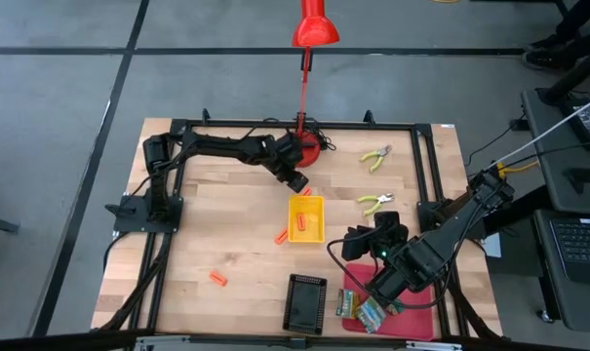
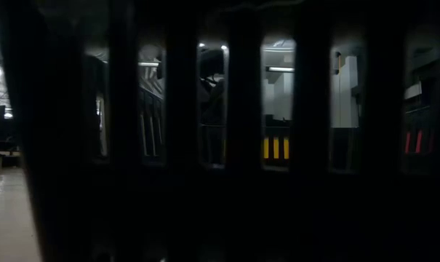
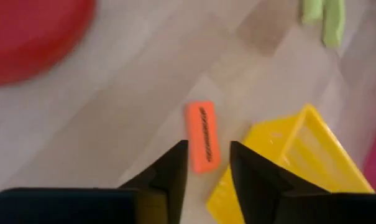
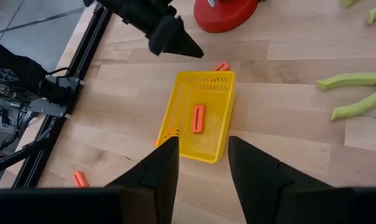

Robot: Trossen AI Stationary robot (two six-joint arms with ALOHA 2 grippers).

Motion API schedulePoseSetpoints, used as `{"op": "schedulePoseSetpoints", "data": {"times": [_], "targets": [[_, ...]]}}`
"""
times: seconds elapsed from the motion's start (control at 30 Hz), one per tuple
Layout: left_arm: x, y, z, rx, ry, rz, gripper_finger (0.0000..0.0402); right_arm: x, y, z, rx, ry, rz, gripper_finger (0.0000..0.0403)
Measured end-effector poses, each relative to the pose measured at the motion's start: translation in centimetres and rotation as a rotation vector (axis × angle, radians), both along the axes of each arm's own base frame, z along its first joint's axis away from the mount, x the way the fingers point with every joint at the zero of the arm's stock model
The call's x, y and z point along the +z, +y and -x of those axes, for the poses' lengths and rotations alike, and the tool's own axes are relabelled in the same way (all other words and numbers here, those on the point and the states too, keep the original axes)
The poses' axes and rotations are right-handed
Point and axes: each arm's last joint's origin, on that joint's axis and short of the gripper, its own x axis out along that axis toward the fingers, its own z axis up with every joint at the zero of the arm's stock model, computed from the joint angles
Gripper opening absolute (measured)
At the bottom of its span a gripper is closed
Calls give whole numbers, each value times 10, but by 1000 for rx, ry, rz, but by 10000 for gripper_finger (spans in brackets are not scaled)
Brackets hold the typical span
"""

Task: Pick & Place School Supplies
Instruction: Put the orange eraser into the yellow bin

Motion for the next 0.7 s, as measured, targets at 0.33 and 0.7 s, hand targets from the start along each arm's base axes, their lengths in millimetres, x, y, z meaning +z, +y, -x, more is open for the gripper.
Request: {"op": "schedulePoseSetpoints", "data": {"times": [0.33, 0.7], "targets": [[-10, -5, -3, 57, 52, -13, 171, 0, 0, 0, 3, -10, 20, 143], [-25, -7, -16, 15, -31, 132, 131, 1, -1, 0, 7, -10, 30, 144]]}}
